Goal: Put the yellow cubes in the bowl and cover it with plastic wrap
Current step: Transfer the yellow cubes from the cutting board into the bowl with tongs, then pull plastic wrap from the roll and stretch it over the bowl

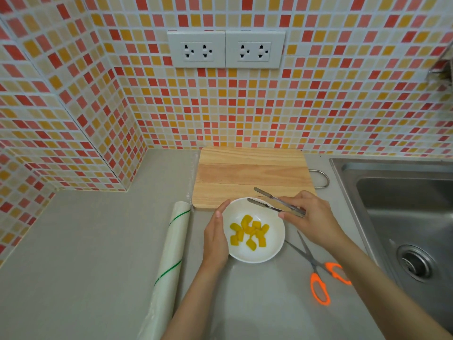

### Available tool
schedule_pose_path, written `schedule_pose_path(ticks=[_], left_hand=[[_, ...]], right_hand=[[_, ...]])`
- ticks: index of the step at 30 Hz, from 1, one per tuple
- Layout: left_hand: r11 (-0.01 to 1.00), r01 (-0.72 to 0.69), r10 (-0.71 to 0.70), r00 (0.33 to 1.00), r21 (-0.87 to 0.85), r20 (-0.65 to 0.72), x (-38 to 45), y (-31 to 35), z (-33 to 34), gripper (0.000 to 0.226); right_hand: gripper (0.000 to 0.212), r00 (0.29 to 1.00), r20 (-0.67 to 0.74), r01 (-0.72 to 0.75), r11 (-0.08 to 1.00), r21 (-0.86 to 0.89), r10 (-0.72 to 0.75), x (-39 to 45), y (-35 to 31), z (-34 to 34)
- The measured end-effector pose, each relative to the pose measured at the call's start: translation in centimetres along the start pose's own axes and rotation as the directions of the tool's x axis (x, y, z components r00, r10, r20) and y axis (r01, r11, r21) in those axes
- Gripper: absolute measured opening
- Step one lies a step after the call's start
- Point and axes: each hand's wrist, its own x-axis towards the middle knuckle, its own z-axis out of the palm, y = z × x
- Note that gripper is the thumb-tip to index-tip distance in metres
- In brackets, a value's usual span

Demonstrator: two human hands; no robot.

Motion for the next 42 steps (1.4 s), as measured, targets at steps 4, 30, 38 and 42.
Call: schedule_pose_path(ticks=[4, 30, 38, 42], left_hand=[[1.0, 0.001, -0.001, 1.0, -0.001, -0.01, 0.0, 0.0, 0.1, 0.038], [0.992, -0.004, 0.0, 1.0, 0.125, 0.032, -0.1, 2.5, -2.3, 0.066], [0.979, -0.033, 0.074, 0.976, 0.199, -0.206, -1.6, 4.4, -12.8, 0.049], [0.982, 0.165, -0.147, 0.974, 0.092, -0.173, -4.1, 3.0, -14.5, 0.054]], right_hand=[[0.035, 0.997, -0.046, -0.061, 0.996, -0.068, 0.058, 1.7, 1.6, 0.8], [0.059, 0.926, -0.375, -0.057, 0.997, -0.046, 0.035, 3.4, -1.4, 3.5], [0.04, 0.99, 0.097, 0.048, 0.887, 0.459, -0.103, -5.9, -13.7, 11.9], [0.038, 0.909, 0.417, -0.217, 0.869, 0.444, 0.014, -7.7, -15.1, 16.5]])
